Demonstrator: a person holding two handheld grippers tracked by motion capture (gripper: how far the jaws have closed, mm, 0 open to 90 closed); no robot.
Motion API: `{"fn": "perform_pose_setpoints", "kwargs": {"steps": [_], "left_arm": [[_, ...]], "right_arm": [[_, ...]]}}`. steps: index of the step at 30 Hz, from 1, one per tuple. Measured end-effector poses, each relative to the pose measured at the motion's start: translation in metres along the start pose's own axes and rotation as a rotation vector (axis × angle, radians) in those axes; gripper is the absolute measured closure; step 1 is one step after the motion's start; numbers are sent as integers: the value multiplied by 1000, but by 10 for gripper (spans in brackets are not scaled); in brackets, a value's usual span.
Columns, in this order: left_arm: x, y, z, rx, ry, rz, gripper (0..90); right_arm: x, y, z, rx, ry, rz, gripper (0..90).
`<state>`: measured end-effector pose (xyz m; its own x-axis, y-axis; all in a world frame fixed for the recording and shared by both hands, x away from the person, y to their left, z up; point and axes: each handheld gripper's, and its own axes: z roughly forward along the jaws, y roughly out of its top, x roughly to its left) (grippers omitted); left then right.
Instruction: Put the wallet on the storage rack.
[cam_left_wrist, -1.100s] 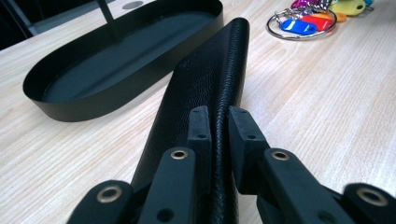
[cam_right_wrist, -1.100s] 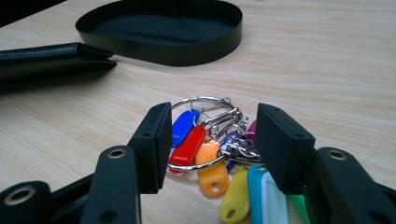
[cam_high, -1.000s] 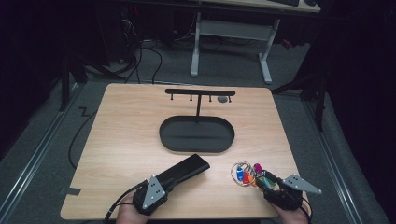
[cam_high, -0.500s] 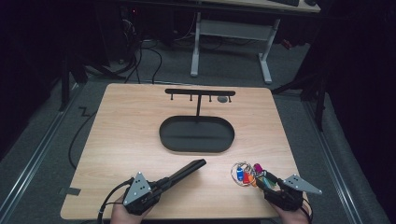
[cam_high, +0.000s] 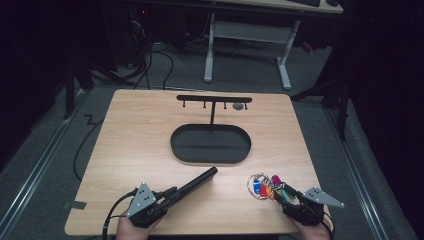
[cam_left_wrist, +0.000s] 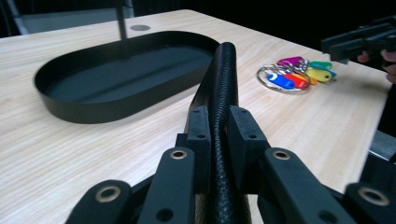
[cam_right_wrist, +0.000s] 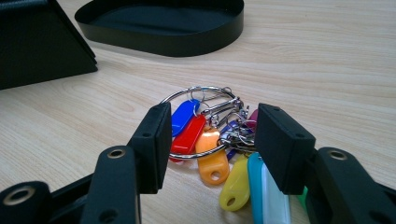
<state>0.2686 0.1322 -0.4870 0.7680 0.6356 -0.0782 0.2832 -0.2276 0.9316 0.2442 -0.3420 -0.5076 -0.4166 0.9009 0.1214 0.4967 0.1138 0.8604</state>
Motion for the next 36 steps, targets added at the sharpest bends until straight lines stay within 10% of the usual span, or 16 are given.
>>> {"fn": "perform_pose_setpoints", "kwargs": {"steps": [22, 36], "left_arm": [[7, -5, -2, -6, 30, 7, 700], [2, 1, 10, 161, 18, 98, 600]], "right_arm": [[-2, -1, -2, -1, 3, 27, 464], [-2, -1, 2, 11, 11, 13, 463]]}}
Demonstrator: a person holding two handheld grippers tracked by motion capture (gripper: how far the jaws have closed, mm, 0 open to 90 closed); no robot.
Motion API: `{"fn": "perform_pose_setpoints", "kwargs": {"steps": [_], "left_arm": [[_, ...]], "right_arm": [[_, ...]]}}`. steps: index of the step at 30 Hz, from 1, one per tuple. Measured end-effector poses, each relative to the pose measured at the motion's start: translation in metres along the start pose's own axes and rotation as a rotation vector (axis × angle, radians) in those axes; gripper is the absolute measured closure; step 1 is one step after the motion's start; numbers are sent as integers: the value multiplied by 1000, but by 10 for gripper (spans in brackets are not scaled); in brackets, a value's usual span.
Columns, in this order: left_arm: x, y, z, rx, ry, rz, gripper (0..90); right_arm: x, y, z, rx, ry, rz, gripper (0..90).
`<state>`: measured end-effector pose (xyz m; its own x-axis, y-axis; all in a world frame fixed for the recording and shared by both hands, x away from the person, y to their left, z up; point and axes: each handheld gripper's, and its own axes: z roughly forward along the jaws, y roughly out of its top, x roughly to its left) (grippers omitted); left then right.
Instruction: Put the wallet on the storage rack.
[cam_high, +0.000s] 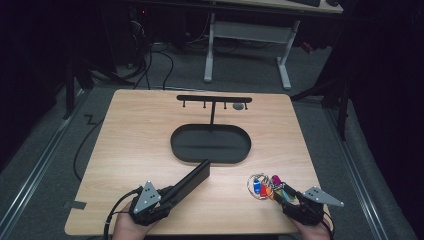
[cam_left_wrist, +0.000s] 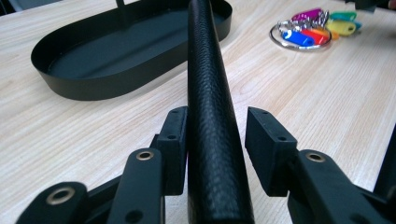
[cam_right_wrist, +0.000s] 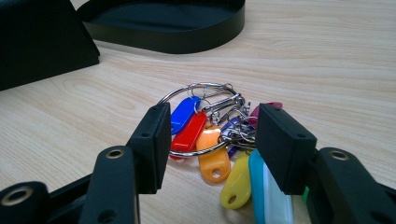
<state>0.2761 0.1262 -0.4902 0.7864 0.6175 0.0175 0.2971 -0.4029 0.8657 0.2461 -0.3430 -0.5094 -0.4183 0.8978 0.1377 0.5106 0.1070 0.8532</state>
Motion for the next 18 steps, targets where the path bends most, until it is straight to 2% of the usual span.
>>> {"fn": "perform_pose_setpoints", "kwargs": {"steps": [2, 4, 6, 8, 11, 13, 18], "left_arm": [[1, 6, 0, 10, 1, -8, 599], [2, 12, 1, 40, 0, -3, 596], [2, 20, 2, 83, 3, 17, 598], [4, 27, 4, 152, 0, 38, 610], [5, 38, 7, 217, 0, 53, 606], [5, 44, 9, 263, 13, 77, 613], [2, 51, 14, 327, 35, 115, 642]], "right_arm": [[-1, 0, 1, 4, 3, 4, 464], [-2, -1, 1, 7, 5, 7, 464], [-2, -1, 1, 7, 8, 5, 463], [-1, -1, 0, 4, 10, 1, 463], [1, 0, -1, 1, 18, -9, 464], [2, 0, -1, 1, 24, -18, 463], [3, 1, -1, -1, 33, -24, 463]]}}
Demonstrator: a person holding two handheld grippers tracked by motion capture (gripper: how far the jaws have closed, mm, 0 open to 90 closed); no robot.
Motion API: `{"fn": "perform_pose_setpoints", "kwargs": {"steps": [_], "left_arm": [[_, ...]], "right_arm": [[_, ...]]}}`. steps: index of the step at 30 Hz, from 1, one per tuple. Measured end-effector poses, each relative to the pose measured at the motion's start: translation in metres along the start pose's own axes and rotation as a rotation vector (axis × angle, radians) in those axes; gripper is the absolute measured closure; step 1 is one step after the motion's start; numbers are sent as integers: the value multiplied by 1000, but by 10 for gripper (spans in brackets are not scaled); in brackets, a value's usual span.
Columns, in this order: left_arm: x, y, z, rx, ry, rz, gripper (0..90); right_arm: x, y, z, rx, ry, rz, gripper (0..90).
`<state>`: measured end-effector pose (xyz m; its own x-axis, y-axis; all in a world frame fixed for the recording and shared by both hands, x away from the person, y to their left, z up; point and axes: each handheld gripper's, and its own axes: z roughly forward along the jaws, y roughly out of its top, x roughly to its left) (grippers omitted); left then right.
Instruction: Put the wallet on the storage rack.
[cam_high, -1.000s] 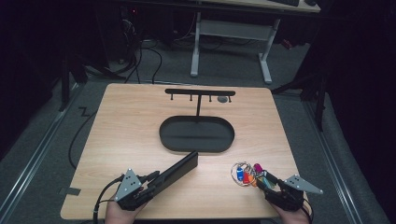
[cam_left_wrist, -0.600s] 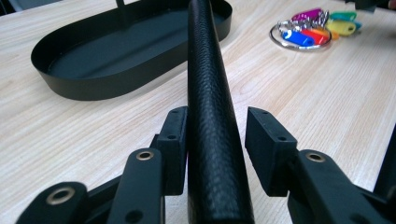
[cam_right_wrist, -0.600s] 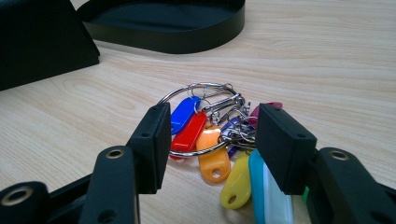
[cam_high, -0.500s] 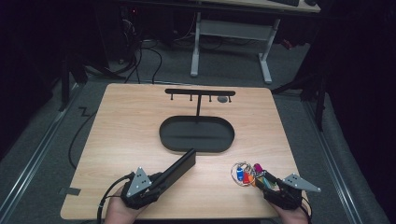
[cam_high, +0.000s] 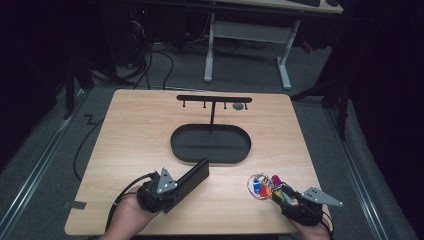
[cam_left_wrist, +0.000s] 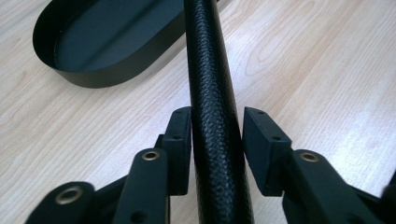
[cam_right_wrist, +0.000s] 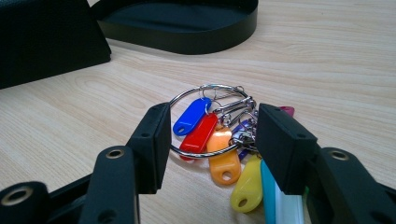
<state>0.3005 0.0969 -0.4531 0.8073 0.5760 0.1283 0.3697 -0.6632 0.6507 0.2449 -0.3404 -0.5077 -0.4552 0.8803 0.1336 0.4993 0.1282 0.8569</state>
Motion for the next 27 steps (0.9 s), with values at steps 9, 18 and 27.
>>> {"fn": "perform_pose_setpoints", "kwargs": {"steps": [9, 18, 27], "left_arm": [[-5, 8, -1, 50, 13, 105, 741], [-13, 17, -10, 14, 61, 265, 756], [-15, 26, -13, -66, 143, 397, 759]], "right_arm": [[-1, 0, -2, -8, 6, 6, 464], [-2, 0, -2, -11, 4, 14, 465], [-2, 0, -2, -16, -2, 16, 467]]}}
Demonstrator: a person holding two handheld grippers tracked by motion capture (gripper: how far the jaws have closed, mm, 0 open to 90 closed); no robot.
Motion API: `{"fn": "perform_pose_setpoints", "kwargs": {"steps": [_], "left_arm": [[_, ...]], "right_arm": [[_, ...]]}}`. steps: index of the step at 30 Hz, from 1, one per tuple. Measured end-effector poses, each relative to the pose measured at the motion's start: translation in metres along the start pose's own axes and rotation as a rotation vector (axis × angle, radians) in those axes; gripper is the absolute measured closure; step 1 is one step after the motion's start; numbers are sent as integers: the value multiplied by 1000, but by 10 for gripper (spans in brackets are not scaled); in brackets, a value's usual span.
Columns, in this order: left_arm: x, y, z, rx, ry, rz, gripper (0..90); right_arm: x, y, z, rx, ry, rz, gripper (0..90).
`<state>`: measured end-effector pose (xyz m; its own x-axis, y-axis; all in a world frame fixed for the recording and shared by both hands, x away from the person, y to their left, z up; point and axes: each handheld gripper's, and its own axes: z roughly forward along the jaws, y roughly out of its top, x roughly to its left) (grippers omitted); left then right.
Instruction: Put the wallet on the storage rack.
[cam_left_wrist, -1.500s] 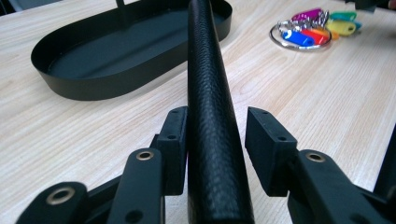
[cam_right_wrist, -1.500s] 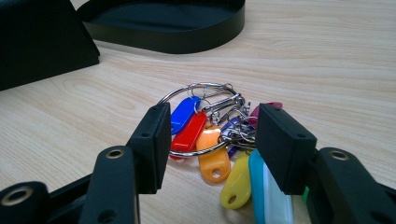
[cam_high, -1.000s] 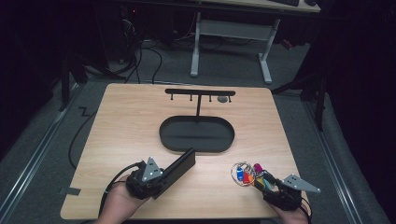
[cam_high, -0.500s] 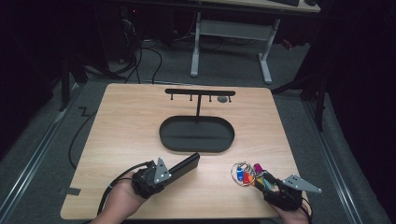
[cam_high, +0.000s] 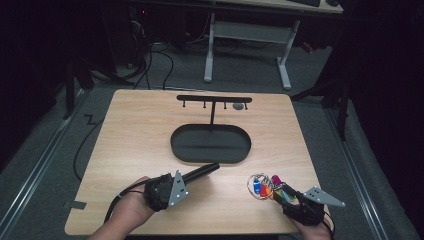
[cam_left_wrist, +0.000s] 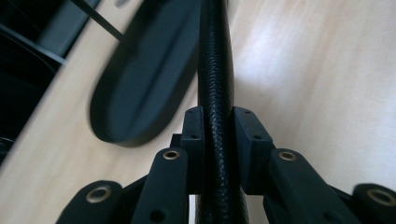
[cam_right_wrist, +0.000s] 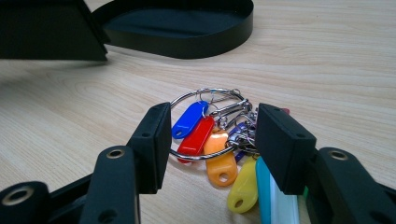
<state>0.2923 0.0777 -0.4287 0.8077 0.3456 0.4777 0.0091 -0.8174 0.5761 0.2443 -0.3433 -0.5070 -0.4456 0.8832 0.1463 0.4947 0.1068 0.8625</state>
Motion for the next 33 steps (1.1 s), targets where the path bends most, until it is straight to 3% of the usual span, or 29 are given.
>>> {"fn": "perform_pose_setpoints", "kwargs": {"steps": [8, 16, 21, 33], "left_arm": [[2, 9, 4, -49, 79, 106, 762], [7, 18, 18, -51, 129, 227, 764], [12, 27, 26, -31, 143, 269, 763], [29, 39, 52, -67, 210, 365, 765]], "right_arm": [[0, -1, 1, 4, 2, -4, 467], [-1, -3, -2, 3, -8, 2, 468], [-2, -6, -10, -1, -26, 11, 468], [-6, -22, -35, -3, -74, 37, 468]]}}
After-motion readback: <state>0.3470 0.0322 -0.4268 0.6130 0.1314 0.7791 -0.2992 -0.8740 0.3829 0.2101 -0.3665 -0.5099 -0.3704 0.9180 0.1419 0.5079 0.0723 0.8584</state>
